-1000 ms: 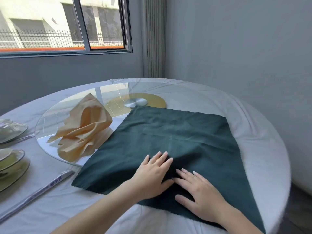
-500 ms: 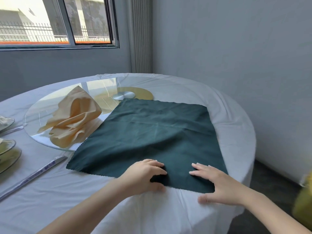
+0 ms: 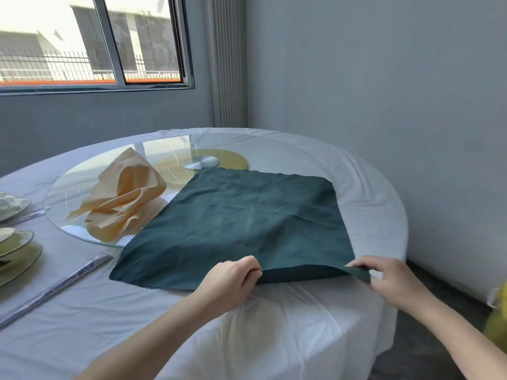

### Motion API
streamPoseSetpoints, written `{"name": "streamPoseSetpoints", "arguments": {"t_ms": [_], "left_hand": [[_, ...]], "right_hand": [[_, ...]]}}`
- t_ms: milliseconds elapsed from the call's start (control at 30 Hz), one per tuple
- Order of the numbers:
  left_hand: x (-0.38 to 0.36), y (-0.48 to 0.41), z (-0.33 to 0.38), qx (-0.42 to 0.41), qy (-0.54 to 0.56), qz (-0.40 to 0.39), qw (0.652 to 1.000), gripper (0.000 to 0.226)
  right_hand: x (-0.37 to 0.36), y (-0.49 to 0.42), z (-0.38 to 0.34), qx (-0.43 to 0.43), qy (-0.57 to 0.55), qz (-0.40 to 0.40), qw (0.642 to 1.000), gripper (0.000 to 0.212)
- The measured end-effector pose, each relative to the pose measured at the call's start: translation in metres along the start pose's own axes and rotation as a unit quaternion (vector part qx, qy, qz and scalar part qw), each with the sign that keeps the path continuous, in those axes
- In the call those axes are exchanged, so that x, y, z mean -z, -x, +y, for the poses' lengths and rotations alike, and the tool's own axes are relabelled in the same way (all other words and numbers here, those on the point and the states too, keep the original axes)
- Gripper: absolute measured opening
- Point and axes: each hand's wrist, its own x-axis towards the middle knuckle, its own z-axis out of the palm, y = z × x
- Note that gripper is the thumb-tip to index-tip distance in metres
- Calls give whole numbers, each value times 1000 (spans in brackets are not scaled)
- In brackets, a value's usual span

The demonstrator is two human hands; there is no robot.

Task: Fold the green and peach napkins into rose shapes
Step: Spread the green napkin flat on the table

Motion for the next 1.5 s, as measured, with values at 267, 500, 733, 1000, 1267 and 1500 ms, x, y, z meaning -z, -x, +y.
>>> {"name": "streamPoseSetpoints", "arguments": {"t_ms": [267,500,733,1000,1267,1500], "left_hand": [[11,33,32,5,42,-2,999,14],[21,55,31,82,52,84,992,43],[32,44,10,177,133,165,961,45],[41,12,-23,218,112,200,949,49],[54,-15,-67,236,69,220,944,52],[64,-31,-107,220,0,229,948,49]], "right_hand": [[19,-5,-16,-3,-162,3,987,21],[35,-29,-41,5,-115,65,991,11],[20,-81,-76,16,9,132,991,38],[-25,-151,-86,-30,70,118,990,25],[-79,-226,-94,-30,140,145,979,26],[-125,-286,-106,-22,204,139,969,26]]}}
